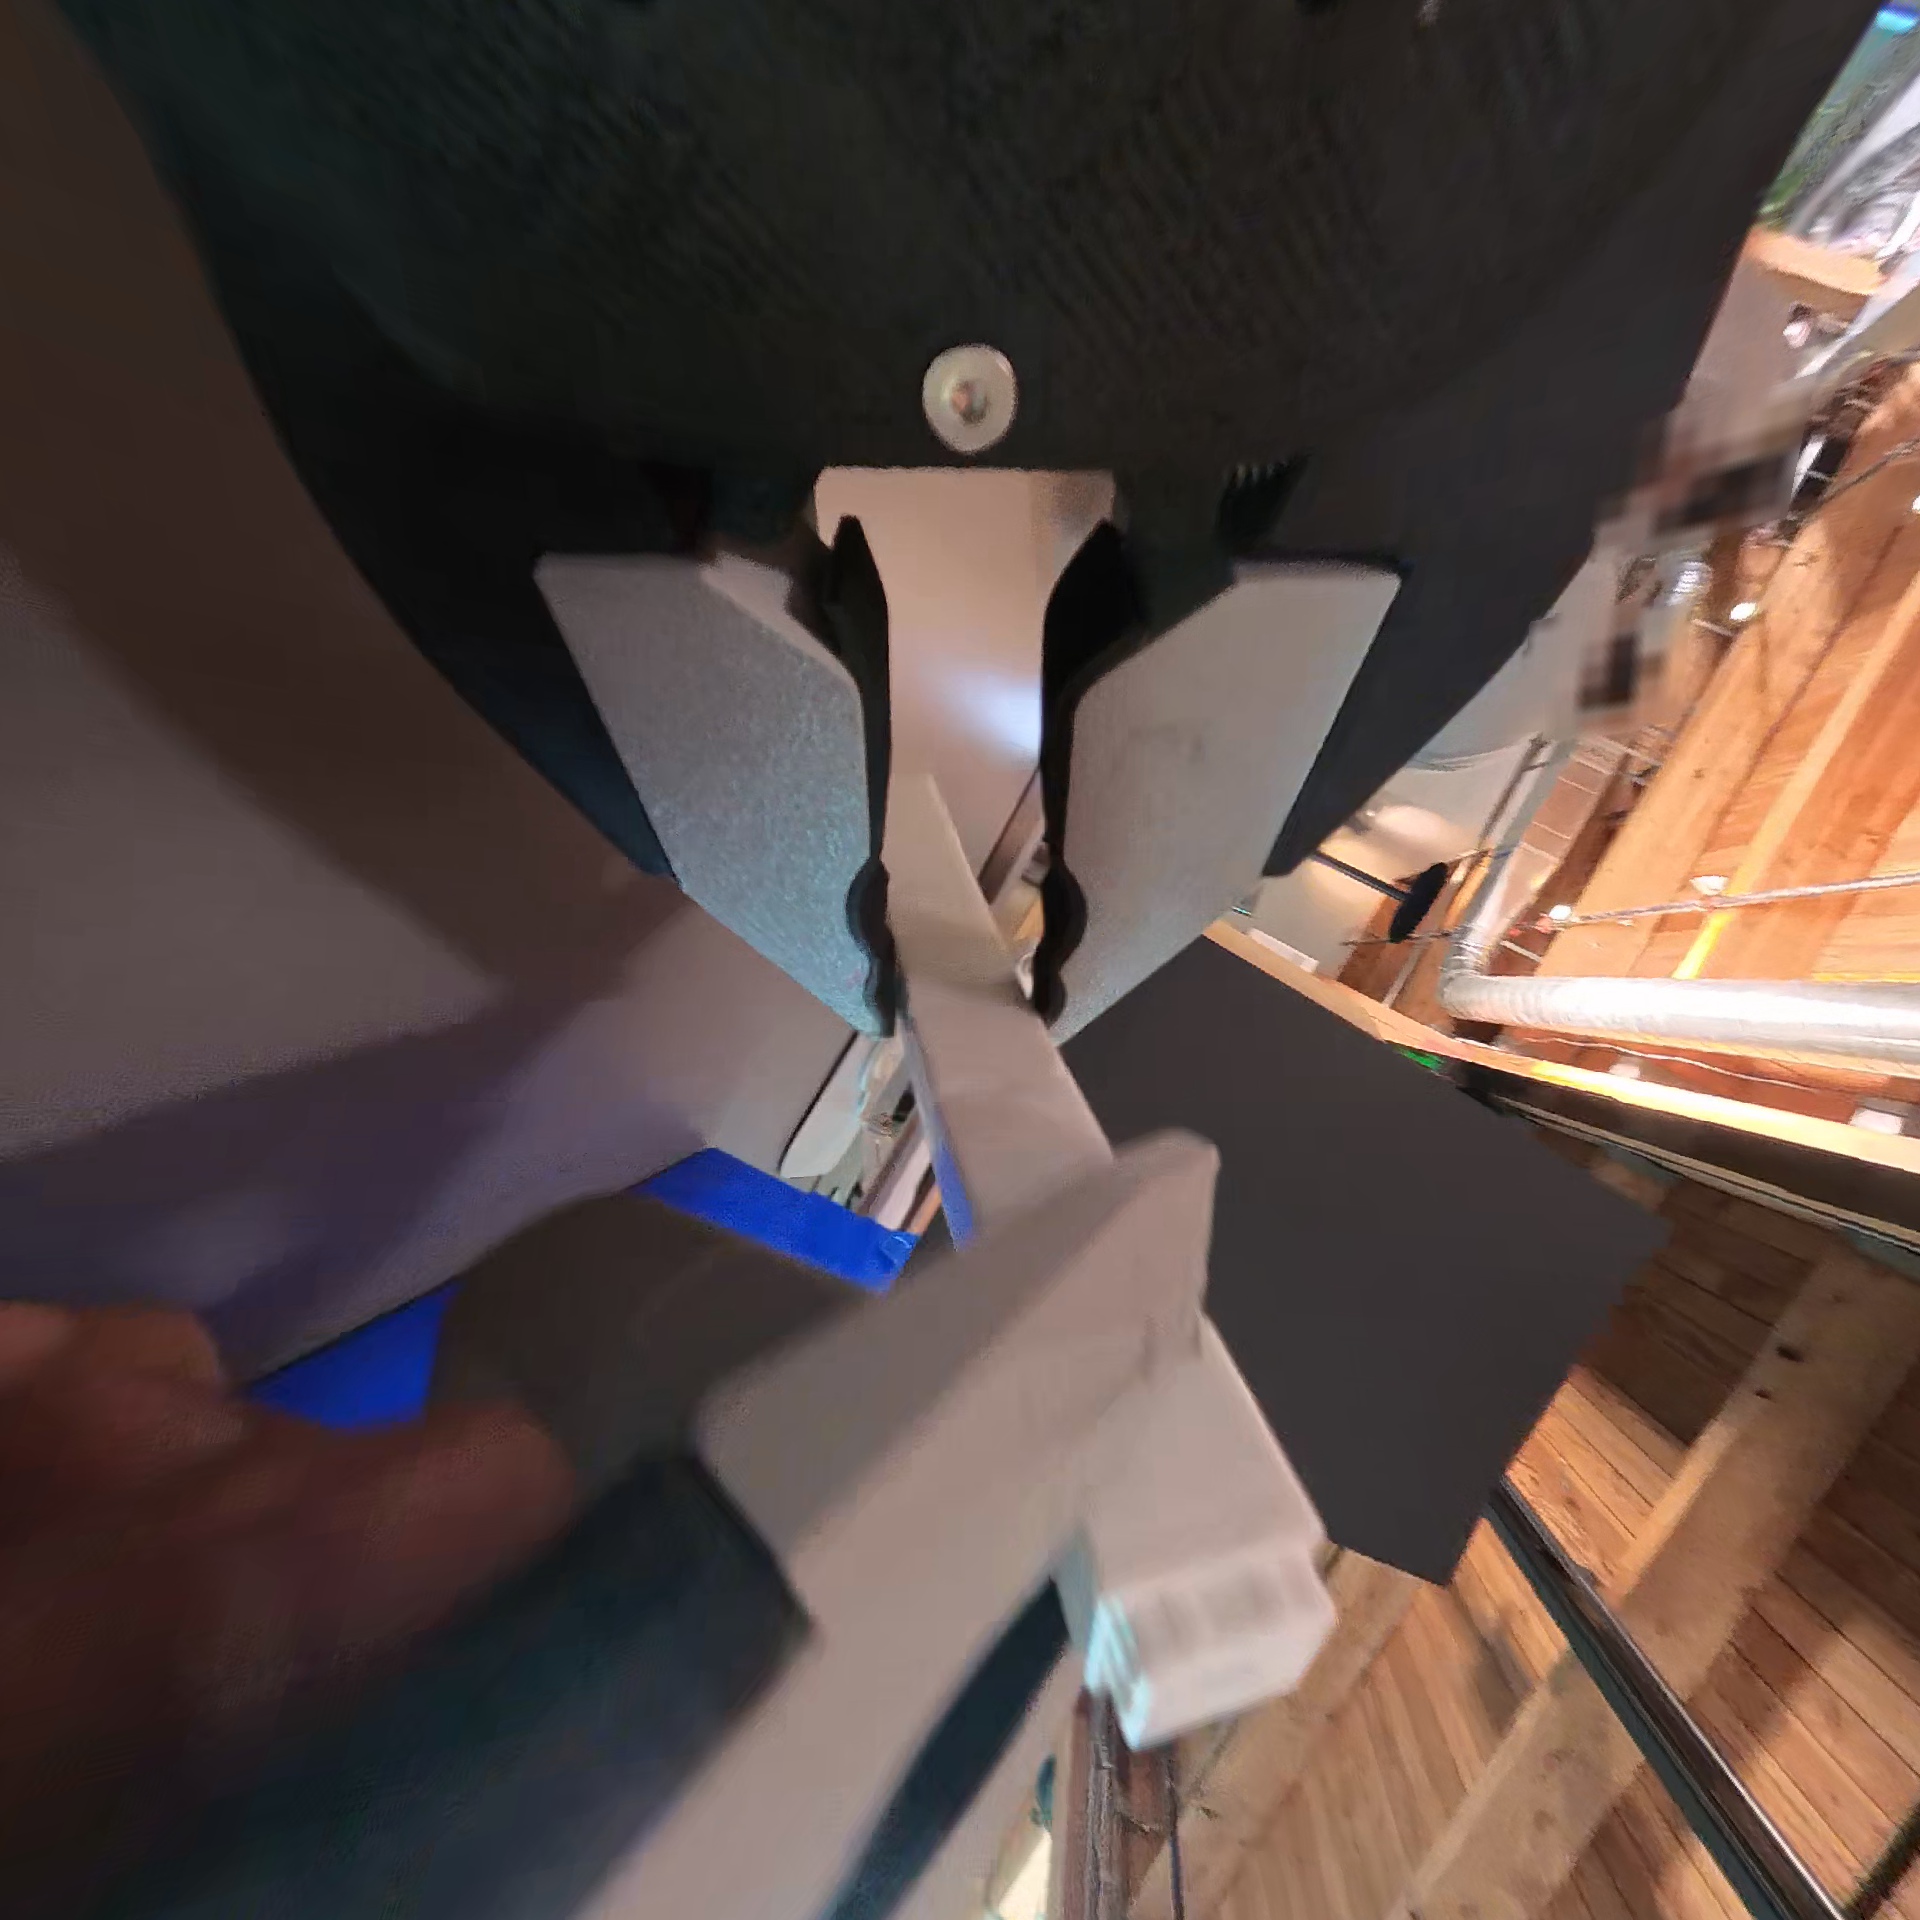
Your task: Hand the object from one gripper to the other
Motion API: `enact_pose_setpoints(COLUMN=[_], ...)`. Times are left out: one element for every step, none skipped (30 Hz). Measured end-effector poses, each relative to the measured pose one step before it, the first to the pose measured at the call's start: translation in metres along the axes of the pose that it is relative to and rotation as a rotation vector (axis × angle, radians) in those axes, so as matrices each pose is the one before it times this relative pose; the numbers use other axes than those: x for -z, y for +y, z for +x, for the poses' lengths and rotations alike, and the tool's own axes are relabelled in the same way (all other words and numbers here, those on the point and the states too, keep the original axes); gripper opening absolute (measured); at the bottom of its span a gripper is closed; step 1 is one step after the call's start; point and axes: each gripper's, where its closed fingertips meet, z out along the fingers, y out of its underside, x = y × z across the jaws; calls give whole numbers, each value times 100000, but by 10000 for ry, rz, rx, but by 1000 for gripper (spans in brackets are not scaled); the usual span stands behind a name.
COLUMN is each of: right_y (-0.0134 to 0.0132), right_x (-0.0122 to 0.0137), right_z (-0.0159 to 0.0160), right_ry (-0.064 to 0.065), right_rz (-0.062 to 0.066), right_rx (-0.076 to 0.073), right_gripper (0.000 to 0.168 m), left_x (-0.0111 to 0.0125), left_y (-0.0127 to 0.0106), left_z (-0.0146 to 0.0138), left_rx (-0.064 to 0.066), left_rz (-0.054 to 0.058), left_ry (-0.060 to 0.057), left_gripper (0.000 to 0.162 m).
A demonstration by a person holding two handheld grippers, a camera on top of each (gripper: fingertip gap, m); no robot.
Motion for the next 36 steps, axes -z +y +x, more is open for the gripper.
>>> enact_pose_setpoints(right_y=[-55, -16, 5, -20, 52, 64, -107, -152, -8, 51, -4, -8, 18, 13, -26, 14, 92, -8, -142, -222, -271, -311, -256, -96, 28, 19, -22, 30, 75, 68, 28, 27, 87, 123, 134, 95], right_x=[111, 124, 79, 14, -48, -113, -189, -321, -453, -532, -496, -473, -450, -389, -341, -288, -246, -137, -24, 40, 70, 80, 77, 58, 45, 70, 111, 75, 33, 22, 16, 25, 33, 40, 52, 58], right_z=[742, 858, 836, 650, 571, 569, 369, 121, 38, 25, -21, 7, 22, -24, -76, -90, -143, -191, -166, -80, -67, -141, -247, -256, -141, -16, 53, 106, 122, 101, 69, 45, 46, 82, 109, 121], right_ry=[139, 136, 70, -10, 17, 87, 25, -71, -100, -115, -142, -128, -108, -131, -149, -151, -175, -198, -169, -115, -108, -168, -235, -232, -131, -21, 35, 64, 62, 30, -6, -35, -34, -14, 7, 16], right_rz=[93, 86, 68, 38, -24, -79, -60, -99, -225, -231, -122, -45, -31, -29, -1, -47, -124, -70, 2, 25, 56, 86, 74, 21, -4, 51, 98, 68, 22, 25, 54, 74, 78, 87, 102, 133], right_rx=[-468, -566, -663, -617, -446, -332, -258, -183, -152, -177, -214, -222, -198, -171, -131, -76, -38, -13, -43, -116, -207, -310, -378, -359, -236, -67, 25, 25, -9, -25, -54, -95, -117, -107, -121, -167], right_gripper=[20, 19, 19, 19, 19, 19, 19, 19, 19, 19, 19, 19, 19, 19, 19, 20, 20, 19, 19, 19, 19, 19, 19, 19, 19, 20, 19, 19, 20, 20, 20, 20, 20, 20, 20, 20], left_x=[25, -2, -32, 13, 79, 124, 99, 23, -91, -168, -163, -130, -138, -152, -116, -63, -46, -30, -48, -42, -25, 11, 39, 51, 70, 48, 15, 2, 7, 34, 40, 10, -39, -59, -56, -38], left_y=[93, 127, 146, 13, -86, -83, 8, 188, 376, 454, 354, 288, 355, 431, 438, 344, 225, 144, 130, 106, 57, 18, -58, -101, -150, -62, -7, 72, 98, 48, 25, 32, 120, 146, 125, 76], left_z=[78, 138, 202, 128, -136, -170, 51, 177, 154, 61, 117, 129, 19, -91, -258, -386, -345, -136, -36, -80, -123, -103, -12, 97, 105, -3, 54, 104, 25, -97, -122, -8, 51, 75, 74, 64], left_rx=[-248, -116, 95, 211, 231, 193, 157, 121, 61, 27, 83, 174, 196, 167, 134, 144, 241, 350, 346, 255, 157, 50, 0, -34, -86, -109, -3, 175, 288, 304, 226, 65, -52, -87, -36, 53], left_rz=[0, -78, -119, -43, 36, 70, 45, -29, -151, -220, -181, -136, -178, -211, -191, -139, -81, -35, -28, -28, 4, 20, 54, 69, 52, -36, -77, -90, -74, -30, 18, 14, -68, -109, -93, -45], left_ry=[-102, -6, 110, 123, -11, -36, 71, 109, 82, 36, 94, 114, 61, 9, -67, -116, -51, 84, 140, 88, 17, -12, 2, 37, 55, 30, 153, 264, 270, 205, 102, 54, 4, -17, 15, 55], left_gripper=[27, 32, 34, 41, 44, 46, 47, 48, 50, 53, 55, 55, 55, 53, 44, 34, 31, 31, 31, 32, 34, 34, 33, 30, 23, 23, 23, 22, 21, 21, 20, 20, 20, 20, 20, 20])
